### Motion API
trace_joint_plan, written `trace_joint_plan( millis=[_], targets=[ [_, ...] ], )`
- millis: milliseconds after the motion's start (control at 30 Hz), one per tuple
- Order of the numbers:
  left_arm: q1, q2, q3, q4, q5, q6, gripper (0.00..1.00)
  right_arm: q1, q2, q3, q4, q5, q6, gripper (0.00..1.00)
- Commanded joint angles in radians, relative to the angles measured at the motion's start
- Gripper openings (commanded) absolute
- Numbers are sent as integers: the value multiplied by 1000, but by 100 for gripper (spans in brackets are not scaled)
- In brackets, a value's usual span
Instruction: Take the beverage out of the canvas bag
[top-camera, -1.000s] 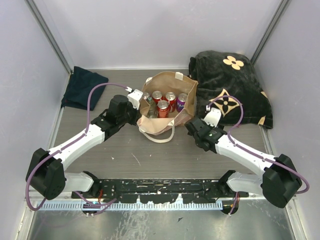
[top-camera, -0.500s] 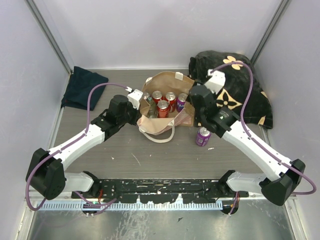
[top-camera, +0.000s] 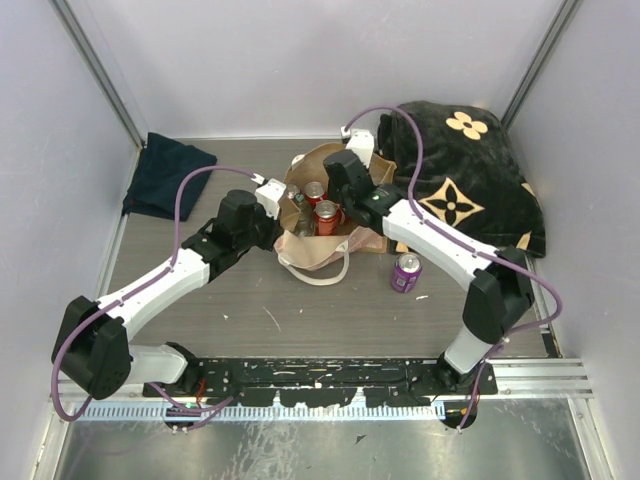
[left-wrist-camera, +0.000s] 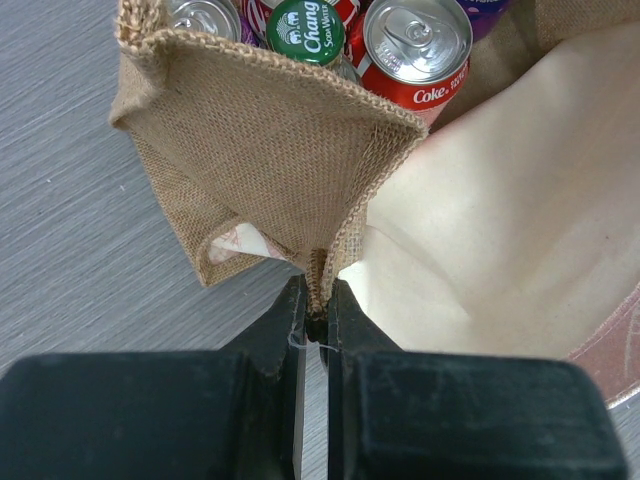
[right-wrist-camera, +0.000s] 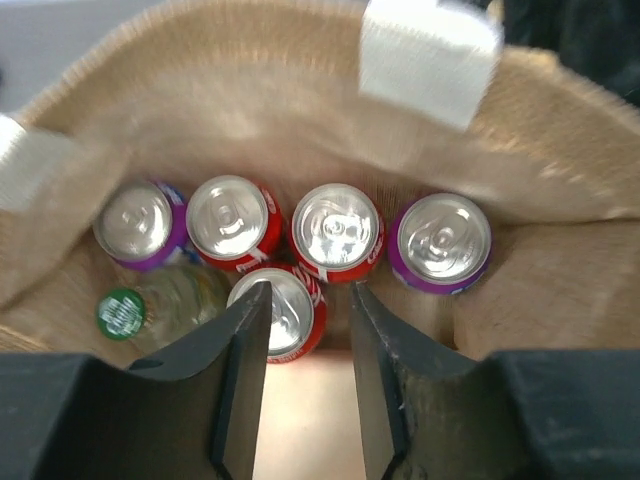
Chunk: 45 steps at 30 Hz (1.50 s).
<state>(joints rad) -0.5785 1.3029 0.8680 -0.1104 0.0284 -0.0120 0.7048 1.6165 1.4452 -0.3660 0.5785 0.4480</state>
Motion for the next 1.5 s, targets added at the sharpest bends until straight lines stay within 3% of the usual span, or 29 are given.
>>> trace_joint_plan(
  millis=[0, 200, 367, 600, 1000, 1267, 1467],
  targets=[
    [5, 29, -23, -54, -10, 14, 9, -36, 17, -1, -14, -65, 75, 48],
    [5, 26, -27, -54, -15, 20, 8, -139, 32, -77, -87, -89, 179, 57],
    [5, 25, -33, -53, -17, 20, 8, -154, 53, -102, -108, -62, 179, 76],
    [5, 30, -31, -49, -17, 19, 8, -167, 146, -60, -147, -36, 188, 86],
    [6, 36, -13, -76, -18, 32, 8, -198, 157, -31, -141, 30, 275, 85],
    [5, 42, -8, -74, -13, 32, 8, -215, 143, -43, -150, 58, 305, 67],
    [6, 42, -9, -70, -11, 34, 8, -231, 180, -25, -153, 39, 283, 67]
  ],
)
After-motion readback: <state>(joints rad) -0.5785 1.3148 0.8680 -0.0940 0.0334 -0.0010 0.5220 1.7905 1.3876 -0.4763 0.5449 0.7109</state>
